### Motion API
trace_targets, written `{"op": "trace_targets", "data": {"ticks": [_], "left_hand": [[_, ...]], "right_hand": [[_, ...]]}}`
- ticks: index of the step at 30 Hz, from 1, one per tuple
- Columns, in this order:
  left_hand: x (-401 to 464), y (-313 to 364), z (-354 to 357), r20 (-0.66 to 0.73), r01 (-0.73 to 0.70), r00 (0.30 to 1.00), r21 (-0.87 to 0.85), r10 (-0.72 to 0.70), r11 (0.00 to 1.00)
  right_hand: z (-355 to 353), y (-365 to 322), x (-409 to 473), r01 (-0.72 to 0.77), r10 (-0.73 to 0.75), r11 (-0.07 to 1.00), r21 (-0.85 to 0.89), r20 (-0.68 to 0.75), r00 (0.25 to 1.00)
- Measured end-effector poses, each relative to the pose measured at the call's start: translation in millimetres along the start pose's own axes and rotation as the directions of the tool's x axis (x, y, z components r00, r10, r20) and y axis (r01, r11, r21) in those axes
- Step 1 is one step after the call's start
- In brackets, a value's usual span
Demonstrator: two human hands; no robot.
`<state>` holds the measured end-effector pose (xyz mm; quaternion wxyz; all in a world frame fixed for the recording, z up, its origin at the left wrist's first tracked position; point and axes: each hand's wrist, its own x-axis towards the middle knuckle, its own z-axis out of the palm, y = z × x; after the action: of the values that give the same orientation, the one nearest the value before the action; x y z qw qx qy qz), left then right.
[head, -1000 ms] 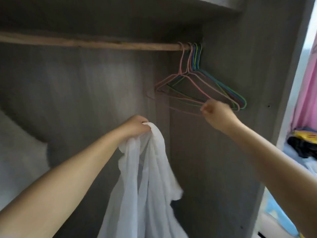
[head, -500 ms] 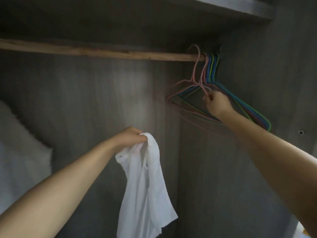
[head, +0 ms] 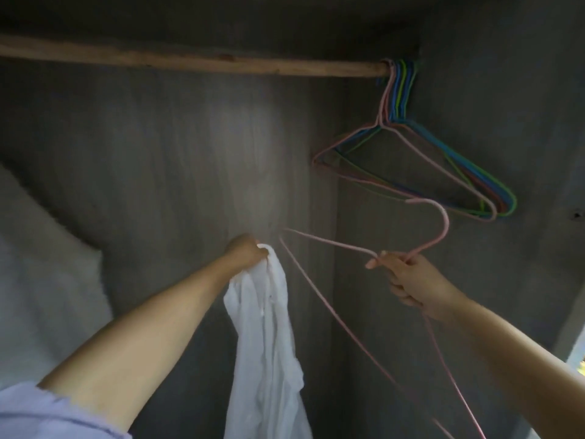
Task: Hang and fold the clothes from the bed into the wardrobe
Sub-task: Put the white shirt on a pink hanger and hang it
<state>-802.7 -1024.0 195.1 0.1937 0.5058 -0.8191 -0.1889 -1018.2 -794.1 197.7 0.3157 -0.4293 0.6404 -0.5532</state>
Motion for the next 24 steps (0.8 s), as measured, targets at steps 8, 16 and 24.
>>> {"op": "trace_targets", "data": {"ticks": [8,16,24], "left_hand": [[2,4,27,0.024,-0.079,0.996,-0.210,0.086,0.974],[-49,64,13,0.359,-0.563,0.737,-0.144,0.573,0.814],[-71,66,-37,0.422,-0.670,0.629,-0.132,0.653,0.731]], "right_hand": [[8,14,-27,-0.114,0.123,0.992,-0.061,0.169,0.978],[54,17,-32,-0.108,0.102,0.986,0.124,0.051,0.993],[65,11,-54,0.022,-0.197,0.921,0.389,0.417,0.887]]}}
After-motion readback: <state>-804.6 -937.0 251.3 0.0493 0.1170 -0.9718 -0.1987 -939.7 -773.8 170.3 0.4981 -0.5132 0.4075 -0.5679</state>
